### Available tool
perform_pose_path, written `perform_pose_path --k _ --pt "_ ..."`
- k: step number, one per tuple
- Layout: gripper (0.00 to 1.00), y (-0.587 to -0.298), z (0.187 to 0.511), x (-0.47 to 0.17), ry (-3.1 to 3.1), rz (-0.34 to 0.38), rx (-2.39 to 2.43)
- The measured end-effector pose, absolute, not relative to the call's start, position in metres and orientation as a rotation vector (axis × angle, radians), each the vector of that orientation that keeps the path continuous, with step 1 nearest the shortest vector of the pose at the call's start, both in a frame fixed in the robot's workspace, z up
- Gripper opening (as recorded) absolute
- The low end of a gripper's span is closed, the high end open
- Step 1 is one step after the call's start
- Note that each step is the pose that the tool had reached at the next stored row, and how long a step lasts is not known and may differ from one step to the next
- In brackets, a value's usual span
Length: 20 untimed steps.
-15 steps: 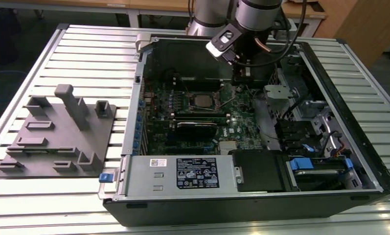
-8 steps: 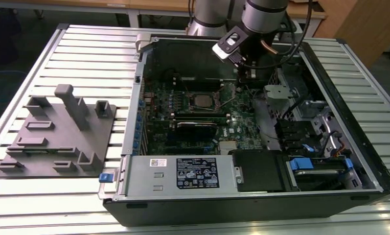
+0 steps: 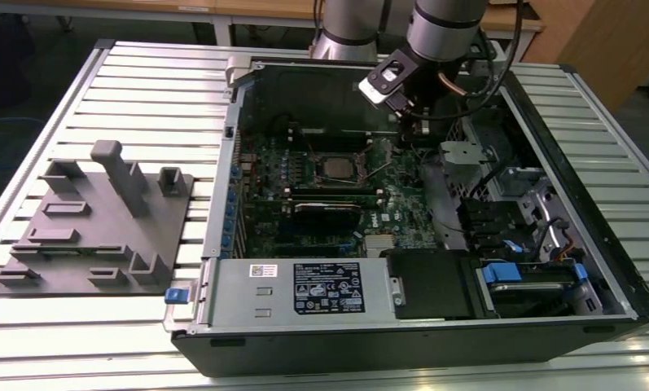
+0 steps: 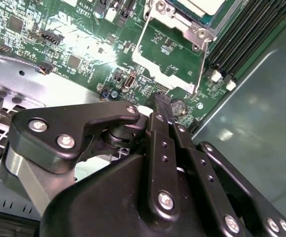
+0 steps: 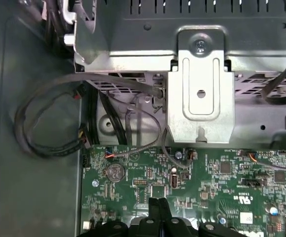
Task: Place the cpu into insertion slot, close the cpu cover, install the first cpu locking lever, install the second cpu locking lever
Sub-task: 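Close the cpu cover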
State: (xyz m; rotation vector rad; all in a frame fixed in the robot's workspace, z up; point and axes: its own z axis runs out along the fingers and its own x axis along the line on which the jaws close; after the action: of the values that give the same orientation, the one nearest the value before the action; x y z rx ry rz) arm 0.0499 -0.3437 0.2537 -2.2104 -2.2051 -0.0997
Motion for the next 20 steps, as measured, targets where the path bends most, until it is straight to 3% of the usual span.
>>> perform_pose_path --k 20 --pt "0.11 -0.3436 0.2421 0.0461 -2.196 -0.087 -2.203"
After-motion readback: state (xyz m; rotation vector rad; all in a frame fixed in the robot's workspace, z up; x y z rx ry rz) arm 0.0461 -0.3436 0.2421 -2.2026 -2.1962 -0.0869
